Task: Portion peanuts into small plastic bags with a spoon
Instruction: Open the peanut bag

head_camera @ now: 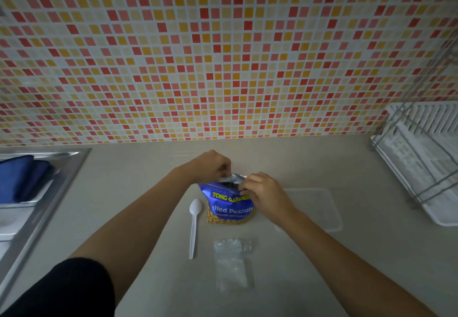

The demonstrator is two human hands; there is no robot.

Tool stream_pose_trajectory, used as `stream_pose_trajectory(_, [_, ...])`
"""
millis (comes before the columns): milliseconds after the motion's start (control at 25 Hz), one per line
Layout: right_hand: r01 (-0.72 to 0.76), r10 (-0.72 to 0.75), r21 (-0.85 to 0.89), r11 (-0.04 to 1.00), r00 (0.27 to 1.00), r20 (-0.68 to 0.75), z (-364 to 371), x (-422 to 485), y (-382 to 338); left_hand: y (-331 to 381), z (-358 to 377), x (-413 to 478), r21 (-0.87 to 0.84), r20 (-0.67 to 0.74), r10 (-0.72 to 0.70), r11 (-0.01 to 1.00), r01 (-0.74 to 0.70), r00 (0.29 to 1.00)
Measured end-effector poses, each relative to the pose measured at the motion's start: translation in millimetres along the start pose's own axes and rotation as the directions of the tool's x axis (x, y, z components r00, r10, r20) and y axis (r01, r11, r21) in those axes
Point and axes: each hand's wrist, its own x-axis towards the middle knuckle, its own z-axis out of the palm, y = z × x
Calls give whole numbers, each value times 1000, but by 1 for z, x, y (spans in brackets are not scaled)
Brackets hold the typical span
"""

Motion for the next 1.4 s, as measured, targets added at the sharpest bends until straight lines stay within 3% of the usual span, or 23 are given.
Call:
stream_pose_trajectory(120, [7, -7, -19, 1000, 1000, 30, -9, -9, -11, -1, -7, -1, 46, -94, 41, 998, -37, 995])
stream_pose_trajectory(280, [-51, 19, 101, 994, 955, 295, -30, -15, -18, 1, 4, -10, 60, -251, 106, 994, -94, 962])
stream_pose_trajectory(440, [-186, 180, 153, 970, 982, 52, -31, -14, -13, 7, 9, -25, -103, -305, 24, 993, -58, 952])
stream_pose_trajectory(520, [-293, 286, 125, 948, 956, 67, -31, -13, -12, 8, 10, -35, -121, -271, -41, 993, 8, 962])
stream_pose_trajectory(680, [-362, 320, 201, 910, 923, 215, -34, -11, -14, 10, 16, -47, -248, -132, -216, 952, 178, 968])
stream_pose_trajectory(840, [-443, 392, 189, 876, 884, 254, -34, -11, -15, 16, 20, -46, -283, -123, -219, 942, 177, 968])
stream_pose_trajectory(960, [-420, 366, 184, 889, 891, 269, -34, -13, -14, 19, 22, -52, -338, -171, -197, 932, 130, 965])
stream_pose_trajectory(1000, [-409, 355, 179, 895, 895, 270, -34, -14, -13, 20, 25, -56, -427, -260, -233, 898, 104, 937])
stream_pose_trajectory(1040, [-402, 350, 175, 899, 898, 268, -34, -14, -13, 21, 27, -60, -541, -377, -335, 837, 89, 864])
stream_pose_trajectory(1080, [-404, 351, 173, 898, 897, 268, -33, -15, -12, 19, 32, -65, -662, -465, -499, 744, 86, 731])
stream_pose_trajectory(1120, [-405, 354, 175, 898, 898, 262, -33, -16, -12, 14, 40, -70, -760, -486, -658, 643, 93, 575])
stream_pose_trajectory(1160, [-404, 356, 178, 897, 901, 249, -32, -17, -12, 6, 51, -74, -805, -449, -759, 573, 154, 471])
stream_pose_trajectory(1200, [-399, 356, 185, 898, 906, 230, -31, -18, -13, -3, 67, -80, -783, -388, -795, 551, 289, 466])
stream_pose_trajectory(1280, [-396, 358, 203, 896, 912, 201, -29, -19, -14, -13, 104, -92, -566, -198, -769, 596, 569, 608])
stream_pose_trajectory(1400, [-400, 362, 222, 889, 912, 194, -28, -21, -16, -10, 145, -100, -256, -46, -720, 678, 689, 692])
